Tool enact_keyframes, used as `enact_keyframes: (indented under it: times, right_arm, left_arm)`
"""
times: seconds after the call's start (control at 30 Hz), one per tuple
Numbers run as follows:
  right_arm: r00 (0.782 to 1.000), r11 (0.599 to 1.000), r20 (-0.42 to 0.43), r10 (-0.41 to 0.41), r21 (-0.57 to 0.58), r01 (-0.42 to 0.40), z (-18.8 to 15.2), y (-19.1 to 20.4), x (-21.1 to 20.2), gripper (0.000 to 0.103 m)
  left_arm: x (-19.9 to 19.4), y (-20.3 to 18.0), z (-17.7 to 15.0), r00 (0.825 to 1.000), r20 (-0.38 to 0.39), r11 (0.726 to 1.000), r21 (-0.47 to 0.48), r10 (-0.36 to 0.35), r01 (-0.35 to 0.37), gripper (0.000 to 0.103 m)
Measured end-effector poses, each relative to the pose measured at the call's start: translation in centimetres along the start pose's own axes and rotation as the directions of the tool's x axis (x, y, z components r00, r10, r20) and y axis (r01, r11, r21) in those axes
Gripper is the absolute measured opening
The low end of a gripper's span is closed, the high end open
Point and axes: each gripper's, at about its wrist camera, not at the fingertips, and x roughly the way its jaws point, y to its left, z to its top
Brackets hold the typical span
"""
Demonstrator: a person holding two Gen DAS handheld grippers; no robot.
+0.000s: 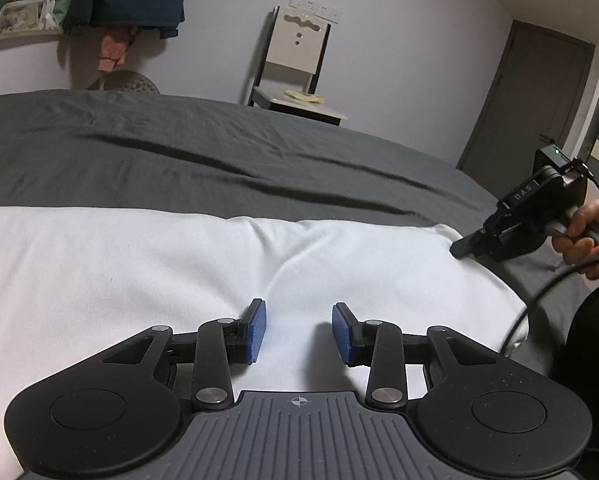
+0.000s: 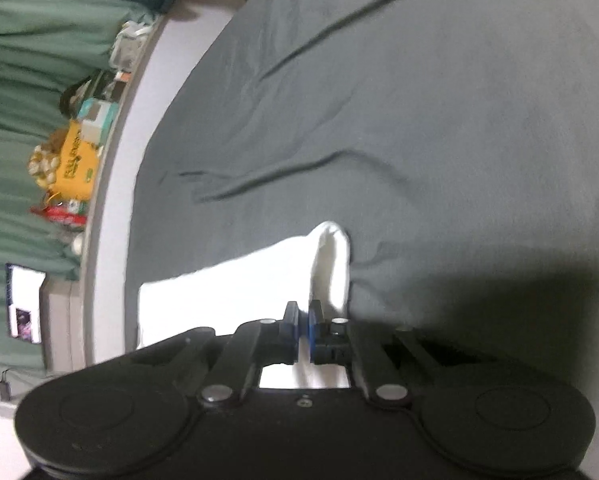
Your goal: Fold clothes
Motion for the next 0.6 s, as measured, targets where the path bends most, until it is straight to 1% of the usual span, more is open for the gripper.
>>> enact_keyframes:
  times: [0.1, 0.13, 0.17, 0.23, 0.3, 0.33, 0.37, 0.43, 0.53, 0.57, 0.6]
  right_arm:
    - [0.999, 0.999, 0.010, -0.045, 0.018, 0.045, 0.4, -0.8, -0.8, 0.004]
    - [0.998, 0.998, 0.001, -0.055, 0.025, 0.055, 0.2, -1.3, -1.2, 0.004]
    - [0.998, 0.997, -0.010, -0.068, 0.029, 0.068, 0.1, -1.5, -1.3, 0.001]
    - [0.993, 0.994, -0.031, -0.112, 0.015, 0.113, 0.1, -1.7, -1.4, 0.003]
    - [0.994, 0.995, -0.046, -0.095, 0.011, 0.096, -0.2, -1.6, -1.8, 0.006]
    - [0.995, 0.997, -0.059, -0.079, 0.010, 0.080, -0.4, -1.5, -2.1, 0.009]
    - [0.995, 0.998, -0.070, -0.066, 0.004, 0.067, -0.5, -1.3, -2.3, 0.020]
    - [0.994, 0.998, -0.091, -0.062, -0.026, 0.060, -0.8, -0.6, -2.2, 0.032]
    - [0.990, 0.996, -0.123, -0.071, -0.054, 0.065, -1.0, 0.0, -1.2, 0.031]
    - [0.989, 0.996, -0.131, -0.073, -0.058, 0.066, -1.1, 0.1, -0.8, 0.027]
    - [0.988, 0.996, -0.136, -0.077, -0.061, 0.070, -1.1, 0.3, -0.4, 0.019]
  left_arm:
    - [0.0, 0.0, -0.2, 1.000, 0.002, 1.000, -0.003, 0.004, -0.004, 0.037]
    - [-0.1, 0.0, -0.3, 1.000, 0.003, 1.000, -0.004, 0.005, -0.005, 0.037]
    - [-0.1, 0.0, -0.3, 1.000, 0.002, 1.000, 0.001, 0.005, -0.005, 0.037]
    - [-0.3, 0.0, -0.3, 1.000, 0.000, 1.000, 0.010, 0.003, -0.003, 0.037]
    - [-0.4, -0.1, -0.3, 1.000, -0.001, 1.000, 0.013, 0.004, -0.004, 0.037]
    - [-0.4, -0.1, -0.3, 1.000, -0.001, 1.000, 0.011, 0.005, -0.005, 0.037]
    - [-0.4, -0.1, -0.3, 1.000, -0.001, 1.000, 0.010, 0.006, -0.006, 0.037]
    - [-0.4, -0.1, -0.3, 1.000, -0.001, 1.000, 0.008, 0.009, -0.009, 0.037]
    - [-0.4, -0.2, -0.3, 1.000, -0.001, 1.000, 0.004, 0.011, -0.011, 0.037]
    - [-0.5, -0.2, -0.3, 1.000, -0.002, 1.000, 0.003, 0.011, -0.011, 0.037]
    - [-0.5, -0.3, -0.4, 1.000, -0.003, 1.000, 0.002, 0.011, -0.011, 0.037]
